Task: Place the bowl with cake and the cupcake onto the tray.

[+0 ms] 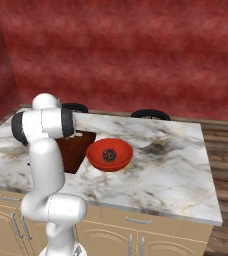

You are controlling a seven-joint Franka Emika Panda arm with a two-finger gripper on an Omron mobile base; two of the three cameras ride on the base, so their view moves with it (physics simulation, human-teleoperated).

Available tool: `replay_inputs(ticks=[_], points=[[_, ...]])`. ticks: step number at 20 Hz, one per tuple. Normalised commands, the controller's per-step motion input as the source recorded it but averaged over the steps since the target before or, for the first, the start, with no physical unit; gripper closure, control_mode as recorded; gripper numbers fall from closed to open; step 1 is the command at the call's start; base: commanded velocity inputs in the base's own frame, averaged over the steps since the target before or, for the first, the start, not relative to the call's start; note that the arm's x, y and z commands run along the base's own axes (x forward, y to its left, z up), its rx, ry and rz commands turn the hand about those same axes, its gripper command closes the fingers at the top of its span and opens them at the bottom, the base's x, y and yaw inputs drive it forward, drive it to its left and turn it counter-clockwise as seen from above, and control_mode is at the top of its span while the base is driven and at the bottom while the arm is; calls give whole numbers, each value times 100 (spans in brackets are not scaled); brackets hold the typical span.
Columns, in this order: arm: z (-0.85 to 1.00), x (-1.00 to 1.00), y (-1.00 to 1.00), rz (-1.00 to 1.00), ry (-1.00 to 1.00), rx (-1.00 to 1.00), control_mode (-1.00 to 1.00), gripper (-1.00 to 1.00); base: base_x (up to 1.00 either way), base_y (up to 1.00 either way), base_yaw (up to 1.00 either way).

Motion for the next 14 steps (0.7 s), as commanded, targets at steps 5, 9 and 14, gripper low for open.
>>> replay_inputs(ticks=[5,9,14], points=[[-12,1,0,0,1,0,-100,100,0,0,0],[-7,0,0,0,0,0,-100,-100,0,0,0],[-1,0,0,0,0,0,-100,-100,0,0,0]])
